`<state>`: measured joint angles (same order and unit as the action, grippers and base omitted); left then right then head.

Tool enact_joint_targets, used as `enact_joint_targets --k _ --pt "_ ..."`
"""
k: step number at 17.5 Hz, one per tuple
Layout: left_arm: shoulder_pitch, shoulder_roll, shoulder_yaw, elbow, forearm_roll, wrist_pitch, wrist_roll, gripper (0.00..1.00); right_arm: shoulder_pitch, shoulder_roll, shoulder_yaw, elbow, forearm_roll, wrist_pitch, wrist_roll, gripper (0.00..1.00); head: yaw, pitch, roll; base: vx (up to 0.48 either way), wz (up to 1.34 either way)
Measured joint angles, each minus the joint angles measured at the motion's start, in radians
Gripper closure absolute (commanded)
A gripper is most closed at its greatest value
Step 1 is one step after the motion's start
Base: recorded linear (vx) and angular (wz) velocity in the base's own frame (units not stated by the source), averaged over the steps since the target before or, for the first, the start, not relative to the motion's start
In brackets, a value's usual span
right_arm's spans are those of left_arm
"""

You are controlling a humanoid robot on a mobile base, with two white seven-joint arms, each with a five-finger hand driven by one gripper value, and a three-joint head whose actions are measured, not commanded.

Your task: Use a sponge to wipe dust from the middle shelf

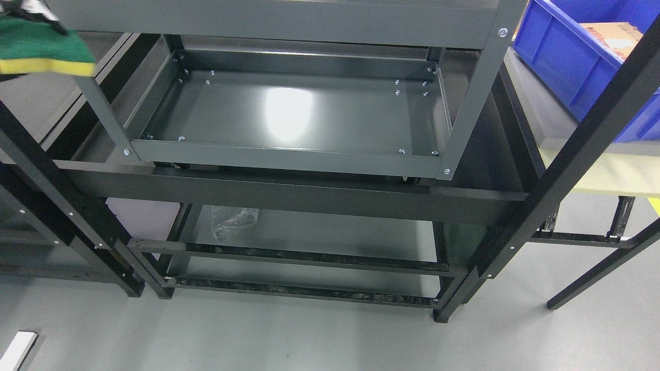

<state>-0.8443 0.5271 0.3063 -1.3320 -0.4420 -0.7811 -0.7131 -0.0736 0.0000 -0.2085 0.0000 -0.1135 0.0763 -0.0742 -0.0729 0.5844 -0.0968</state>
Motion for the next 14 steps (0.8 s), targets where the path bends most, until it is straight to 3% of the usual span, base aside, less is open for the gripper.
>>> enact_joint_targets --k 7,14 --pt "-0.114 -0.255 -0.153 -0.013 -0.114 -0.004 -0.1 1.0 0.0 0.0 0.0 0.0 0.0 0.0 0.0 0.0 0.0 0.0 0.0 0.0 0.0" --pt "-0.208 -0.388 -0.347 -0.019 -0.166 -0.005 0.012 1.0 0.0 0.0 0.0 0.0 0.0 0.0 0.0 0.0 0.0 0.0 0.0 0.0 0.0"
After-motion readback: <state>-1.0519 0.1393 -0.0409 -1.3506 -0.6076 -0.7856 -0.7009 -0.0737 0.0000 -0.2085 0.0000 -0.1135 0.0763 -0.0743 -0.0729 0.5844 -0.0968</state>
